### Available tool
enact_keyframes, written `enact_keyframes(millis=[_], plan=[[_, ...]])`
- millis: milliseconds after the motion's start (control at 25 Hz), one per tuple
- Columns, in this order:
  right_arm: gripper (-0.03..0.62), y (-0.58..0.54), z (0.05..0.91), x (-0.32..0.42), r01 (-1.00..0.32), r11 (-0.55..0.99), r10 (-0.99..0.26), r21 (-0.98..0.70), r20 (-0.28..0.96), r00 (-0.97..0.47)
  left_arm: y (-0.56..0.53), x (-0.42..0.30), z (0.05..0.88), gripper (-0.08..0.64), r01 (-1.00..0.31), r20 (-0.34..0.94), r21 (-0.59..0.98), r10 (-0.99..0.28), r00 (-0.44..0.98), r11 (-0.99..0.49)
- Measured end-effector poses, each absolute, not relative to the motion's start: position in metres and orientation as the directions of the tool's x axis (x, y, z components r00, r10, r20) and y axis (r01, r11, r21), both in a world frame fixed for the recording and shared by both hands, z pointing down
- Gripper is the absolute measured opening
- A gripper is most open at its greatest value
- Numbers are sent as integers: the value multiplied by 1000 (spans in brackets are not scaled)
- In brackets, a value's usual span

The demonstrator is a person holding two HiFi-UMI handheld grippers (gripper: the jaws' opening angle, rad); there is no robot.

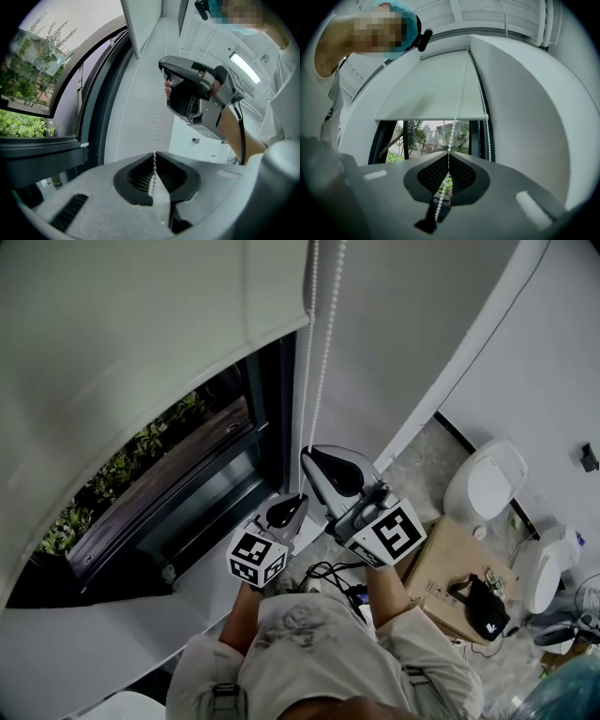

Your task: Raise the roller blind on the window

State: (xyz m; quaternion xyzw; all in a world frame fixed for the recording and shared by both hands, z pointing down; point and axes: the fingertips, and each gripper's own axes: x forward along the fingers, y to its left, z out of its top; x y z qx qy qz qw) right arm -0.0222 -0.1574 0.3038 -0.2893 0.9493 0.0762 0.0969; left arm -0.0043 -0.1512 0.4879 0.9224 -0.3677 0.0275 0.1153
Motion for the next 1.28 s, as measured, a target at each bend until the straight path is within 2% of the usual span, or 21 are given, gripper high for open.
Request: enact_keyframes(millis=[600, 1280], plan=[[11, -162, 340, -22, -566, 823, -549, 53, -183, -815, -155, -5, 525, 23, -690, 183, 218, -665, 724, -691], [11, -160, 398, -25, -577, 816, -573, 37, -73, -816, -150, -6, 583, 23, -698, 259, 250, -649, 716, -671]])
